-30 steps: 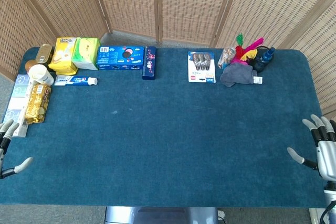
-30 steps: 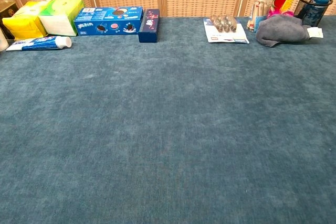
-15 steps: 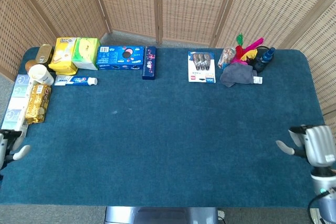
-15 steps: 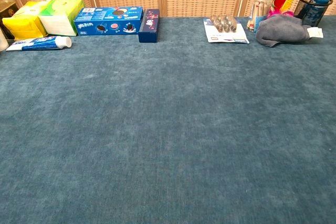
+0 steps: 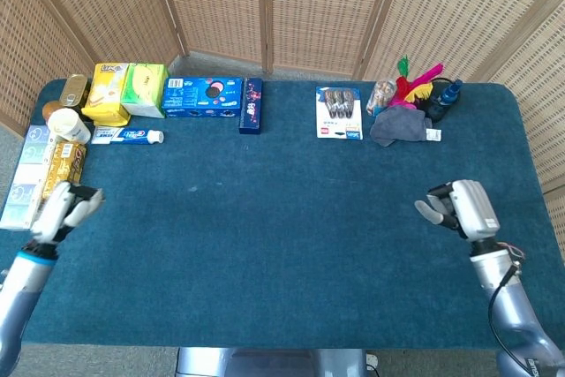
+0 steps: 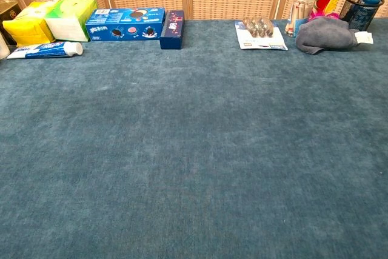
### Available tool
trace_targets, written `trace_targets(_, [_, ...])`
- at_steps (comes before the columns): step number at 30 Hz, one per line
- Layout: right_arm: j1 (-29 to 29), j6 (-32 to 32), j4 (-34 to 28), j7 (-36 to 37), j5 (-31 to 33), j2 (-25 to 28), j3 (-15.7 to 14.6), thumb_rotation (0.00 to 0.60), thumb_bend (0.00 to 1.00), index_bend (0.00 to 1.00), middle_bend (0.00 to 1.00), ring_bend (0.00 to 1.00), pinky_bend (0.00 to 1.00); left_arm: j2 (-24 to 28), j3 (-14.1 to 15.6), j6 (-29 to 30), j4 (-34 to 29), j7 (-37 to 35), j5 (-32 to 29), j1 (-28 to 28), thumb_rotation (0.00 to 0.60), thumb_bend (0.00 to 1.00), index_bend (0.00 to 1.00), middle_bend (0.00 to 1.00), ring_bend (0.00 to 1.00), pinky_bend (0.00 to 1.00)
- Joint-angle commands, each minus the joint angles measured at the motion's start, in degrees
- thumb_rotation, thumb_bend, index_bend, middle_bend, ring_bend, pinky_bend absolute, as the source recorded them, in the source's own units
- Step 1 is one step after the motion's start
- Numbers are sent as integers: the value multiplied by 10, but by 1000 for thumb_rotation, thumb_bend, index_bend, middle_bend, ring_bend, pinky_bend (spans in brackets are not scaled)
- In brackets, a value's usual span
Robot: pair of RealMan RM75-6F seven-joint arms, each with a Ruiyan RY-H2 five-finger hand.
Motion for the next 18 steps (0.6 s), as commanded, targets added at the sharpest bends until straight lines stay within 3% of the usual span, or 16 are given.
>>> trace_targets(1, [29,-57,-36,53,34,14,10,0,0,1000,1000,1000,1000,9,4,-79,-16,-70,16,-68,0,0,1000,1000,1000,1000])
trace_targets(7, [57,-102,-46,75,61,16,25,0,0,1000,1000,1000,1000,-20,-5,-148,-37,-89,5,-131,0,0,1000,1000,1000,1000])
trace_targets(18, [78,-138,-28,95,92,19,35,0,0,1000,1000,1000,1000,-70,-32,-235,-90,-36,-56,-206,0,0,1000,1000,1000,1000])
